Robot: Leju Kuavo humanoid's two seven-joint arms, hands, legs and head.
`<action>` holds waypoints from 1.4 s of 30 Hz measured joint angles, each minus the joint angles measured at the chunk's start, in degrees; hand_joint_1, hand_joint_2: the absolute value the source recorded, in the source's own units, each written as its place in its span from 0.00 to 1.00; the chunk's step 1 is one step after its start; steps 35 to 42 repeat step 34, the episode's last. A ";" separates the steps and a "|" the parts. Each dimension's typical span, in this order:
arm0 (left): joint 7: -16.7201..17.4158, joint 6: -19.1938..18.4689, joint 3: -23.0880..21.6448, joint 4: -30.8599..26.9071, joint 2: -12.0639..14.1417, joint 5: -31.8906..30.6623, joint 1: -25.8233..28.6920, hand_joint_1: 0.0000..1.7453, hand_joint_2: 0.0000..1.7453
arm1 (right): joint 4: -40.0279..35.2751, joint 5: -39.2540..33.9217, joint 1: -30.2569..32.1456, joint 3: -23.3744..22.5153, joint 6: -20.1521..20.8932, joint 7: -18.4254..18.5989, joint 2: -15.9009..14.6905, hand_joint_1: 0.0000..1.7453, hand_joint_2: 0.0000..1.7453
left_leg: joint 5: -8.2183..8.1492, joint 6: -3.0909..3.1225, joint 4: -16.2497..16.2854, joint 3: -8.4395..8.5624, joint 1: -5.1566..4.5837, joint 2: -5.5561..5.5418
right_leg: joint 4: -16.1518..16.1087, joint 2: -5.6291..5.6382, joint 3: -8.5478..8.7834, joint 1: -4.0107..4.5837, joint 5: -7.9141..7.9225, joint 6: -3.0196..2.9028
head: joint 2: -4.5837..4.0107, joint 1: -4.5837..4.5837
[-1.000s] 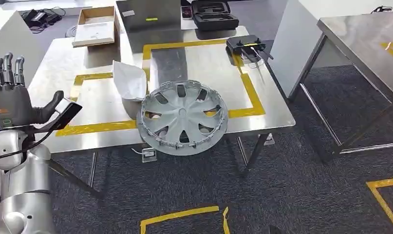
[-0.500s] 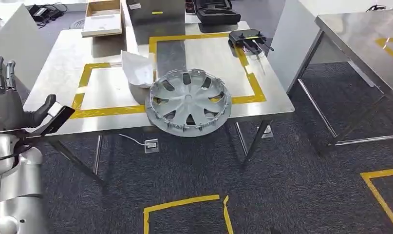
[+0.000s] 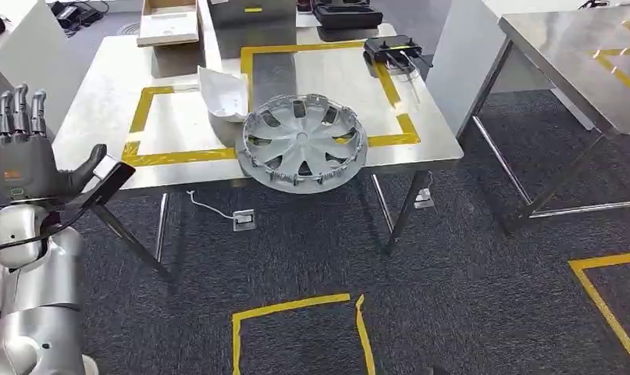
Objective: Take the parts from the cabinet and place them on the table.
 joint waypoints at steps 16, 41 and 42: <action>1.22 -0.02 -1.90 3.26 0.74 0.83 0.06 0.00 0.00 | 0.00 0.77 0.20 -1.49 1.70 -1.07 0.48 0.00 0.00 | -7.08 0.80 1.85 5.91 1.21 -0.30 | 3.61 -0.13 -10.08 -1.60 5.52 3.97 | 0.00 -0.28; 1.88 -0.02 -1.84 3.43 -1.29 -0.15 1.62 0.00 0.00 | -0.09 0.85 0.11 -1.68 0.98 -0.30 0.15 0.00 0.00 | -7.66 -1.90 8.92 -4.84 1.31 -0.29 | 0.62 -0.32 -0.99 -0.49 0.02 0.15 | 0.00 0.07; 1.88 -0.02 -1.84 3.43 -1.29 -0.15 1.62 0.00 0.00 | -0.09 0.85 0.11 -1.68 0.98 -0.30 0.15 0.00 0.00 | -7.66 -1.90 8.92 -4.84 1.31 -0.29 | 0.62 -0.32 -0.99 -0.49 0.02 0.15 | 0.00 0.07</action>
